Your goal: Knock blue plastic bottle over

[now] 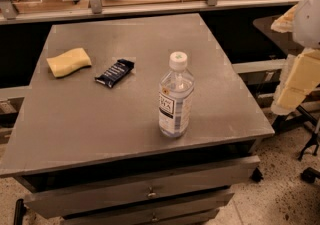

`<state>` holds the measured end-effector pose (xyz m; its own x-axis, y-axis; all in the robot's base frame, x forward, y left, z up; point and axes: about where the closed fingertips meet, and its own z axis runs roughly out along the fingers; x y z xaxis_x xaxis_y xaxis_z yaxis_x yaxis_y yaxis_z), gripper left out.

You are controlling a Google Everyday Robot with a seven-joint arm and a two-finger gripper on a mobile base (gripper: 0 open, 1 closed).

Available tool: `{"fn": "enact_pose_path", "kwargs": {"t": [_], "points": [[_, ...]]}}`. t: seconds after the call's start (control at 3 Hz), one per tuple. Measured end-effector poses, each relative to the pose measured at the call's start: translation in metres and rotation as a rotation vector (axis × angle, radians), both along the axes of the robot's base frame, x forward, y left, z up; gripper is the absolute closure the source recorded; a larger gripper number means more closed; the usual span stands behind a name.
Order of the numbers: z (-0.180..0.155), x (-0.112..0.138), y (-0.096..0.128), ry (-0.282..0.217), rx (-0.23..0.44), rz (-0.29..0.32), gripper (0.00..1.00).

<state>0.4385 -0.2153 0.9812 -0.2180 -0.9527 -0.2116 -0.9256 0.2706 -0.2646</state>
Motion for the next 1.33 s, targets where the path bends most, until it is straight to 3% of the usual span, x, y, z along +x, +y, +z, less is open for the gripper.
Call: {"fn": "enact_pose_path", "kwargs": {"t": [0.33, 0.67, 1.0, 1.33], "points": [[0.000, 0.000, 0.000, 0.000, 0.000, 0.000, 0.00], [-0.001, 0.003, 0.015, -0.026, 0.062, 0.043, 0.00], [-0.006, 0.014, 0.051, -0.068, 0.209, 0.142, 0.00], [-0.014, 0.015, 0.104, -0.066, 0.387, 0.273, 0.00]]}}
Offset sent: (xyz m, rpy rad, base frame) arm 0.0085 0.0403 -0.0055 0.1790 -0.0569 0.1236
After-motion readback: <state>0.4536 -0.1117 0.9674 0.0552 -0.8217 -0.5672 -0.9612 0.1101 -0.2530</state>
